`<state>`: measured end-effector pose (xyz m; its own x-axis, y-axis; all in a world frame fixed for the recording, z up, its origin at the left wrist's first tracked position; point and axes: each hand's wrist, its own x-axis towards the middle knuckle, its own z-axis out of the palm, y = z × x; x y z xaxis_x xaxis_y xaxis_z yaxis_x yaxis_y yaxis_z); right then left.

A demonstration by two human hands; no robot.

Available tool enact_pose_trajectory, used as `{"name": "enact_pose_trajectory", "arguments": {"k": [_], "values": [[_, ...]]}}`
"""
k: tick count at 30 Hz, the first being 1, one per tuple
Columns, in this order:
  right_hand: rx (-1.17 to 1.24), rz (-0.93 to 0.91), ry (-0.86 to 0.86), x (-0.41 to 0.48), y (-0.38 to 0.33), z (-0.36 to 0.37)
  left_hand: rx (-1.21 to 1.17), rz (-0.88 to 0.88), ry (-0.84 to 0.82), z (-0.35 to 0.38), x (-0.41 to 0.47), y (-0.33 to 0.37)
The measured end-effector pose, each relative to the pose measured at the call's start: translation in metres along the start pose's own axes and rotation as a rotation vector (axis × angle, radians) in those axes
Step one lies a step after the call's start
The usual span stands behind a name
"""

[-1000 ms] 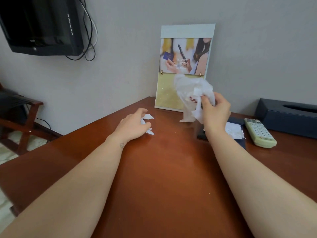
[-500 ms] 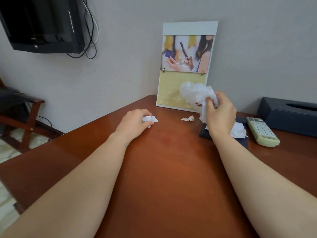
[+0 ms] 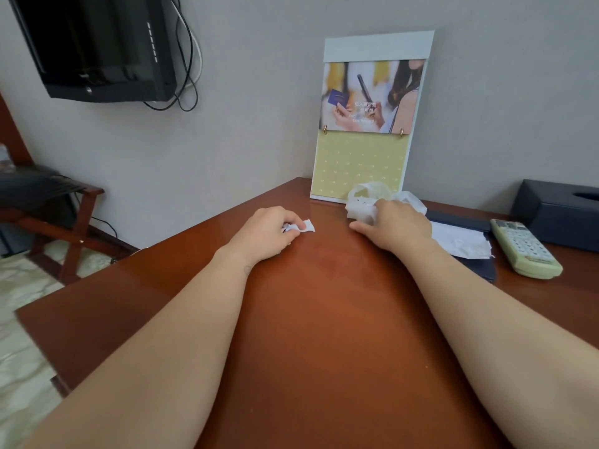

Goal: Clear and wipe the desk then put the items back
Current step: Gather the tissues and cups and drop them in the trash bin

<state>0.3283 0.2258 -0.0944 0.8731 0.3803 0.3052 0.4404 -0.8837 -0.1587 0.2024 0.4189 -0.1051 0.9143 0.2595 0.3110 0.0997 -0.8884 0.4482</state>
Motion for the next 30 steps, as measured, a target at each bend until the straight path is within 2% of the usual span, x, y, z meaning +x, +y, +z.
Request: {"name": "enact_pose_trajectory", "arguments": {"k": [7,10,15,20,26,30], "values": [[0.136,0.051,0.068,0.012,-0.005,0.006,-0.031,0.017,0.061,0.0,0.002,-0.001],[0.143,0.007,0.135,0.007,-0.002,0.004,-0.061,-0.003,0.105,0.0,0.002,0.001],[0.023,-0.118,0.355,-0.014,-0.007,-0.004,-0.079,-0.018,0.178,-0.001,-0.006,0.007],[0.089,-0.192,0.428,-0.056,-0.014,-0.014,-0.149,-0.049,0.255,-0.003,-0.034,0.024],[0.182,-0.189,0.373,-0.119,-0.013,-0.028,-0.208,-0.102,0.124,-0.013,-0.079,0.049],[0.157,-0.185,0.321,-0.164,-0.003,-0.043,-0.229,-0.126,0.045,-0.022,-0.114,0.069]]}}
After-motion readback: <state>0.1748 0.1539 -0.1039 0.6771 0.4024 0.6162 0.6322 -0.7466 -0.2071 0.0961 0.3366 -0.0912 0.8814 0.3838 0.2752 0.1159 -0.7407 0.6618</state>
